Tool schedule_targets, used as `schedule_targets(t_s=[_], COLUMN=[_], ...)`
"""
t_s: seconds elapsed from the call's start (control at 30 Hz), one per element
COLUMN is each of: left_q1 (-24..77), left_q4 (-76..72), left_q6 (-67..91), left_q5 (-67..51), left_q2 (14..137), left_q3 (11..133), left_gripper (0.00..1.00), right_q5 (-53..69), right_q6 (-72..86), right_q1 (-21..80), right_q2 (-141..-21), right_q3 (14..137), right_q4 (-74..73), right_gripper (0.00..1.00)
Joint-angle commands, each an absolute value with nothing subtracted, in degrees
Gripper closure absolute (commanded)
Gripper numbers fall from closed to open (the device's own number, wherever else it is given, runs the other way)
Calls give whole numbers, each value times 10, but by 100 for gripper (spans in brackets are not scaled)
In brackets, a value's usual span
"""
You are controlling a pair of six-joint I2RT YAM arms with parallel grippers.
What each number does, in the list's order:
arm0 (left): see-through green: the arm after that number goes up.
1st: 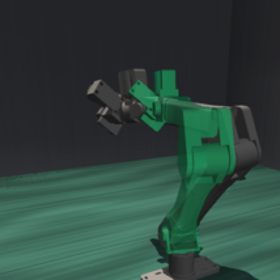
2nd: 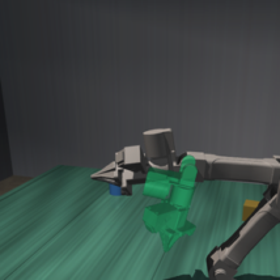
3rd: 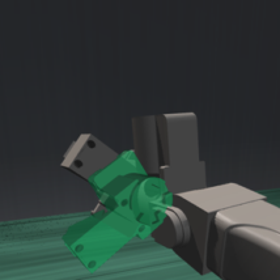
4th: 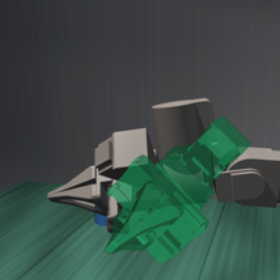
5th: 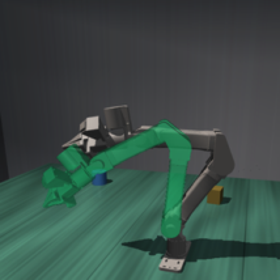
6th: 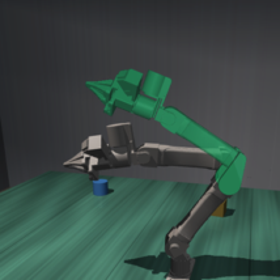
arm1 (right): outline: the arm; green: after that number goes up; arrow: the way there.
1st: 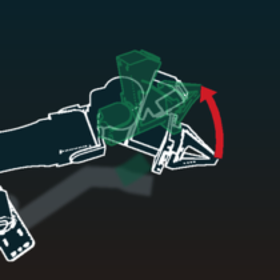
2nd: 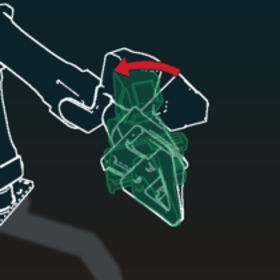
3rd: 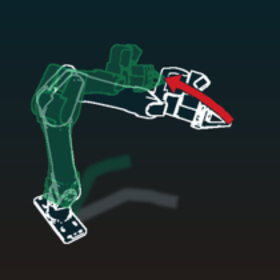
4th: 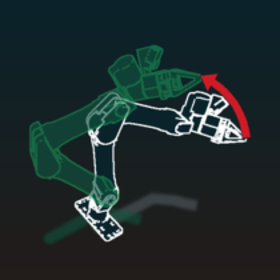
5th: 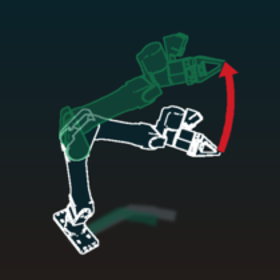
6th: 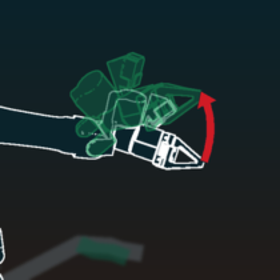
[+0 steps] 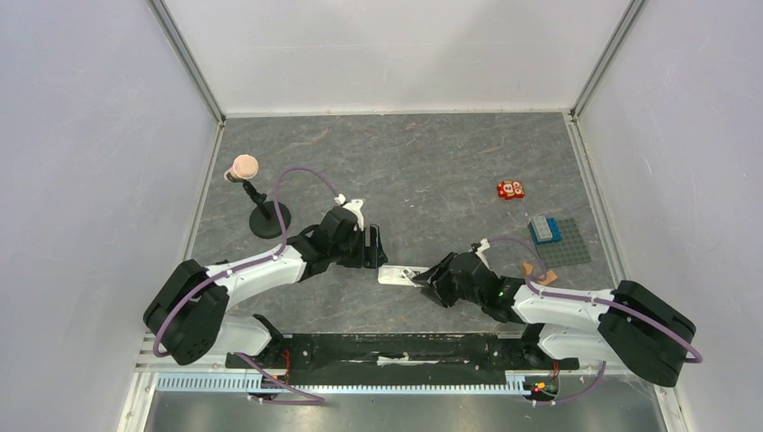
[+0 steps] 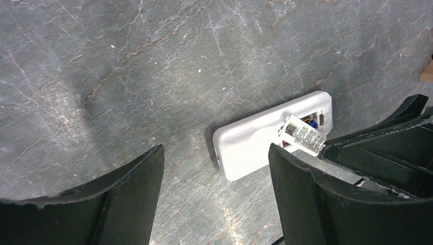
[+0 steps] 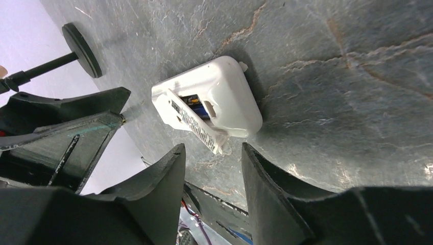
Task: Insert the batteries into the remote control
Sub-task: Pick up the battery cover from the remote control.
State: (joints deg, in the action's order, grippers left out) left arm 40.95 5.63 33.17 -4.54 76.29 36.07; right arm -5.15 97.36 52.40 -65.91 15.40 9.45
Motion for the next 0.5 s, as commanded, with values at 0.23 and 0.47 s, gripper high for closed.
schedule_targets(t_s=[0.23,0.47], left_q1=[409,409], left_q4=[35,34], left_q6=[327,328], left_q5=[-31,-29], left_q2=[742,733], left_q3=[353,344], left_gripper=[20,20], right_q5=[-92,-92], right_q6=[1029,1057], right_q1=[537,540], right_q2=[-692,-696], right_q3=[151,135], right_q4=[144,155], right_gripper=[58,62])
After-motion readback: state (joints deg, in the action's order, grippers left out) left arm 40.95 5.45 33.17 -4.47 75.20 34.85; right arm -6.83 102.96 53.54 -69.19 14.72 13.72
